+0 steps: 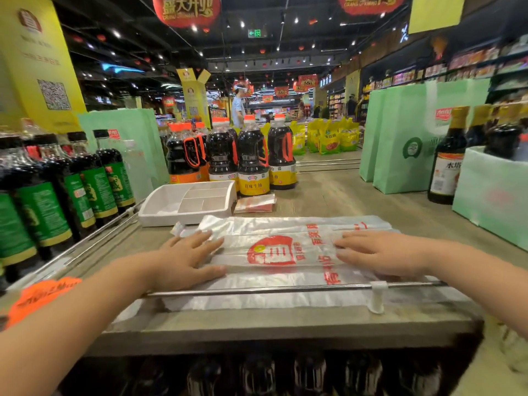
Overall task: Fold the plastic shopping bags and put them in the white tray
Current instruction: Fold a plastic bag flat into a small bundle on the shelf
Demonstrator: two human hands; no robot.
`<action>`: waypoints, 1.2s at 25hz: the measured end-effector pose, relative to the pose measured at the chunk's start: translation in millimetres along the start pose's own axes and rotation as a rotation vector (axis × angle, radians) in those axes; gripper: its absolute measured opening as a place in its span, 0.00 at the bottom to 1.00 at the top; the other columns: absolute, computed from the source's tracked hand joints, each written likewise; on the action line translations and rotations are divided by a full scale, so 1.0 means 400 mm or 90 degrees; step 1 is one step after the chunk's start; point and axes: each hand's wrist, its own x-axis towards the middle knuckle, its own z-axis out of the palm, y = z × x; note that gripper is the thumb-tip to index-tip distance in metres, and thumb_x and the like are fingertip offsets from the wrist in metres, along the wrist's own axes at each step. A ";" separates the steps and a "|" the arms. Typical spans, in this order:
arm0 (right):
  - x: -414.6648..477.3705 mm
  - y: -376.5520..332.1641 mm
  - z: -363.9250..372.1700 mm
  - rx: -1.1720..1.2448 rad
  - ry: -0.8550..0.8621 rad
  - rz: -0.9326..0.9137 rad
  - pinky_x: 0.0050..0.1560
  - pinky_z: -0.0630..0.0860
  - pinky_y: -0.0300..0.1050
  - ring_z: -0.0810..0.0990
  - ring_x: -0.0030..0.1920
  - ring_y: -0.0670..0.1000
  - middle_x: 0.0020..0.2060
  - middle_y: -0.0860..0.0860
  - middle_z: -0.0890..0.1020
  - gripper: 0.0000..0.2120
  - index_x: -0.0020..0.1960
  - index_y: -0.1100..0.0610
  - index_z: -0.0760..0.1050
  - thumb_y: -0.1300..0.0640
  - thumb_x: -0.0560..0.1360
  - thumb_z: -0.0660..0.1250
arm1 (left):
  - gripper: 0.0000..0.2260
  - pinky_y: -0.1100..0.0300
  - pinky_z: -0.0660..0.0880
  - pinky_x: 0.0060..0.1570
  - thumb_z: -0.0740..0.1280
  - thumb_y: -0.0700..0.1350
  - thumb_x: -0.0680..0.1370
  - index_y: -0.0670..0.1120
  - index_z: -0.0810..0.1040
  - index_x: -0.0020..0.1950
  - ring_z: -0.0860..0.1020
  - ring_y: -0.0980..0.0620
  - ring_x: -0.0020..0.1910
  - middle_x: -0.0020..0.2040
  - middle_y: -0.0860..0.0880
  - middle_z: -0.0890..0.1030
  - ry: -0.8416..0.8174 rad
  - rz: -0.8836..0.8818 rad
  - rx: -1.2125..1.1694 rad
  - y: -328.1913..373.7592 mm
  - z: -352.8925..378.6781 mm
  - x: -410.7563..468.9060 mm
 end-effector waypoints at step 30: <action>-0.010 -0.067 -0.025 -0.239 0.027 -0.202 0.71 0.66 0.42 0.66 0.72 0.40 0.74 0.33 0.62 0.31 0.76 0.37 0.62 0.27 0.76 0.51 | 0.29 0.62 0.60 0.73 0.56 0.65 0.81 0.58 0.58 0.80 0.60 0.61 0.75 0.79 0.60 0.58 0.036 0.312 0.210 0.079 -0.076 0.000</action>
